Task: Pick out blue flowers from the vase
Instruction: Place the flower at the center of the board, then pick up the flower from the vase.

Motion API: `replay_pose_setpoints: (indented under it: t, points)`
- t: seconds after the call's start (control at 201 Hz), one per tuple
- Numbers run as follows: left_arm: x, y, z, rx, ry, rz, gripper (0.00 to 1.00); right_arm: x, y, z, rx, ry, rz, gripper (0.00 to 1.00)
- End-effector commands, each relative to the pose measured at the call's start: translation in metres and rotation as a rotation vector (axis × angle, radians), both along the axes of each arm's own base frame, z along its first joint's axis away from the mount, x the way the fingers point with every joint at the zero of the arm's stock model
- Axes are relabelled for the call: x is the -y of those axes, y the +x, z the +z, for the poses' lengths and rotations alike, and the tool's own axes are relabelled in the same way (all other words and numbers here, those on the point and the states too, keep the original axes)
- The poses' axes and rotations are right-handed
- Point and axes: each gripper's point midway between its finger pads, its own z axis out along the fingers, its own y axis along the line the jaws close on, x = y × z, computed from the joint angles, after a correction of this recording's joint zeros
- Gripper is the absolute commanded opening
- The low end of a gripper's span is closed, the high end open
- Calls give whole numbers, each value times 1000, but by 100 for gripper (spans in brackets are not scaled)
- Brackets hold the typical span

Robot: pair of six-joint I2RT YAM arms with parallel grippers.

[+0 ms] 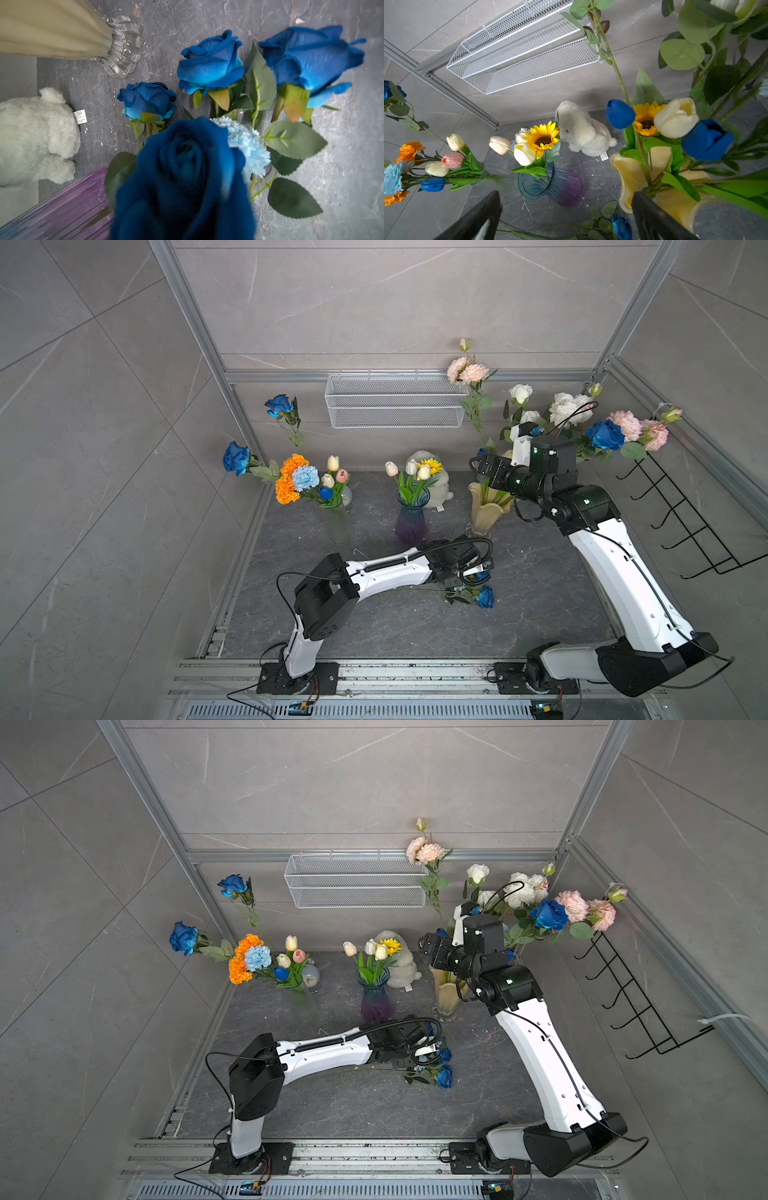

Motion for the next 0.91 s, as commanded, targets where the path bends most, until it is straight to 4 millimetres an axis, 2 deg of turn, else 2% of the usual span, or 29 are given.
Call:
replay_pose_setpoints:
  t: [0.0, 0.105, 0.249, 0.393, 0.448, 0.528, 0.588, 0.697, 0.802, 0.901]
  points:
    - [24, 9, 50, 56, -161, 5, 52, 1, -8, 5, 17, -10, 22, 100]
    - [14, 14, 77, 76, -212, 37, 70, -2, -5, 1, 9, -8, 35, 100]
    - [-11, 16, 123, 65, -296, 88, 85, -8, 1, -3, 6, 4, 51, 100]
    - [-42, 17, 164, 77, -354, 147, 90, -20, 6, -3, 11, 27, 104, 100]
    - [-59, 19, 181, 75, -410, 191, 90, -24, 7, -4, 7, 26, 119, 100]
    - [-98, 24, 214, 96, -521, 282, 89, -37, 9, -2, 11, 35, 162, 100]
    - [-132, 29, 236, 130, -593, 363, 89, -58, 8, -1, 19, 26, 211, 100]
    - [-191, 32, 267, 188, -690, 504, 89, -122, 0, -5, 14, -31, 337, 100]
    - [-247, 33, 289, 253, -731, 664, 89, -190, -6, -23, -24, -27, 460, 100]
    - [-298, 31, 304, 269, -807, 798, 89, -231, 2, -44, -61, 16, 502, 100]
